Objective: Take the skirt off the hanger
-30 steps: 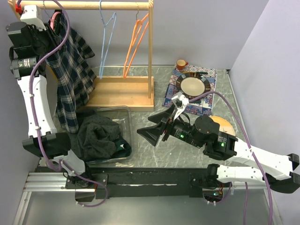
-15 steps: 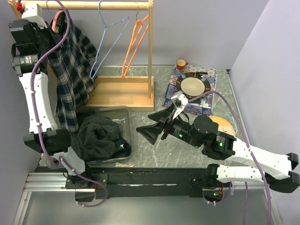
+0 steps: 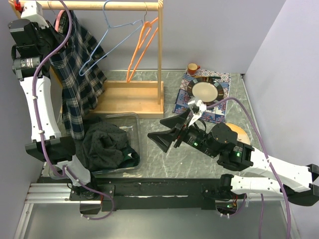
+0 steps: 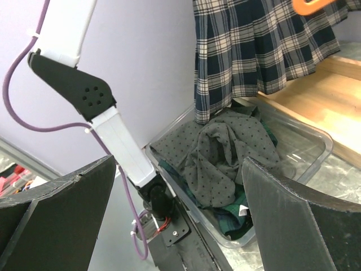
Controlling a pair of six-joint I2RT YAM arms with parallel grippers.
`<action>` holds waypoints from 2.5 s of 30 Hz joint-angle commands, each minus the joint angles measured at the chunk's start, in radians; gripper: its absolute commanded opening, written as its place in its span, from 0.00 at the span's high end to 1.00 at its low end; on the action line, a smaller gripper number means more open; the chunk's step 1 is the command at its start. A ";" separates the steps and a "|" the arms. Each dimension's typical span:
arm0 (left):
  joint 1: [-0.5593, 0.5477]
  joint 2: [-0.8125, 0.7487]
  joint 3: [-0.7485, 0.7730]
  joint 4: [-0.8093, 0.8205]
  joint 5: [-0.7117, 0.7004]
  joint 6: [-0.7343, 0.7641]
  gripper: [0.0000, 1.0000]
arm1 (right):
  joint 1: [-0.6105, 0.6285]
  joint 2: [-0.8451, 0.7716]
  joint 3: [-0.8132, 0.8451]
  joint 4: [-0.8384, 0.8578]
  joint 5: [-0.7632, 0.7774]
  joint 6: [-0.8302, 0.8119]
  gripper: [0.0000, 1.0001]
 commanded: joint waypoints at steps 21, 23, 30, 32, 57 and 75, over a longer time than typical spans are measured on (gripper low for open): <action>-0.006 -0.252 0.012 0.267 0.005 0.024 0.99 | 0.001 0.040 0.186 -0.109 0.047 -0.004 0.00; -0.006 -0.278 -0.005 0.253 -0.024 0.034 0.99 | 0.001 0.037 0.185 -0.115 0.050 0.003 0.00; -0.006 -0.326 -0.045 0.233 -0.035 0.020 0.99 | 0.001 0.031 0.200 -0.135 0.034 0.028 0.00; -0.006 -0.334 -0.051 0.227 -0.036 0.020 0.99 | 0.001 0.026 0.195 -0.129 0.037 0.031 0.00; -0.006 -0.591 -0.088 0.190 -0.004 -0.160 0.99 | 0.005 0.268 0.470 -0.198 -0.044 0.053 0.01; -0.006 -0.777 -0.166 0.070 -0.030 -0.385 0.99 | 0.223 0.680 0.899 -0.187 0.090 -0.042 0.00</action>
